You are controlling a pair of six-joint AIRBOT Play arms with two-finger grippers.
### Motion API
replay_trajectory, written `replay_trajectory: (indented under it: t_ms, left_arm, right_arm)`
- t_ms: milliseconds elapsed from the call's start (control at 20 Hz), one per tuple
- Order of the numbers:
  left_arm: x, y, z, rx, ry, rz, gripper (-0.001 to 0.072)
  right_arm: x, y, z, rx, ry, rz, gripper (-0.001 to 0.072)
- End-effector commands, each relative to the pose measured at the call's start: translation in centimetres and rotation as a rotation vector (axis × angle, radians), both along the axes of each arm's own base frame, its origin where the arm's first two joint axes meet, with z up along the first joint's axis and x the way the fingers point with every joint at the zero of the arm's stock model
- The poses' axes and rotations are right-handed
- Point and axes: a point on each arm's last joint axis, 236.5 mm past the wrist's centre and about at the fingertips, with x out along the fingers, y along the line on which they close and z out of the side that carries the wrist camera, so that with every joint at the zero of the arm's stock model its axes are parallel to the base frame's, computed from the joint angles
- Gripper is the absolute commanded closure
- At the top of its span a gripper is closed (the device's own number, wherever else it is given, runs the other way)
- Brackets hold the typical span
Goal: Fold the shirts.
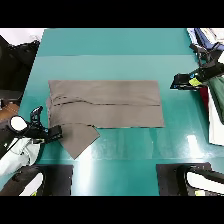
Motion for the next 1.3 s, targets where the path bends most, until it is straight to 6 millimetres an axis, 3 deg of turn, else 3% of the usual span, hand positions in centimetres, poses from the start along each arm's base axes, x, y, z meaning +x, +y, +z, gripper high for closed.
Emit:
replay_trajectory:
  t_ms: [0,50,200,450,600,700,850,1250]
  left_arm:
    - [0.2,0.0,0.0,-0.001,-0.008,0.003,0.0629]
    - [0.3,0.0,0.0,-0.001,-0.014,0.002,0.0675]
    - [0.8,-0.4,1.3,-0.011,-0.038,-0.074,0.0676]
    - [3.2,-0.5,5.7,0.000,-0.134,-0.201,0.0676]
    - [4.0,-0.5,6.4,0.005,-0.162,-0.198,0.0676]
    - [3.9,-0.5,6.4,0.004,-0.161,-0.198,0.0676]
    - [3.9,-0.5,6.4,0.004,-0.161,-0.198,0.0676]
    - [3.9,-0.5,6.4,0.003,-0.158,-0.198,0.0675]
  right_arm:
    - [-0.5,0.0,-0.1,0.000,0.020,0.003,0.0248]
    - [-0.7,-0.2,-0.2,0.000,0.031,0.000,0.0257]
    - [-2.2,-0.3,-1.0,-0.007,0.088,0.024,0.0258]
    - [-8.4,0.1,-8.0,0.007,0.292,0.035,0.0257]
    - [-11.1,0.2,-11.6,0.010,0.373,0.044,0.0255]
    - [-11.8,0.2,-13.3,0.010,0.383,0.032,0.0255]
    - [-12.5,1.7,-14.7,0.077,0.383,0.024,0.0255]
    - [-11.3,2.4,-15.2,0.105,0.328,0.000,0.0260]
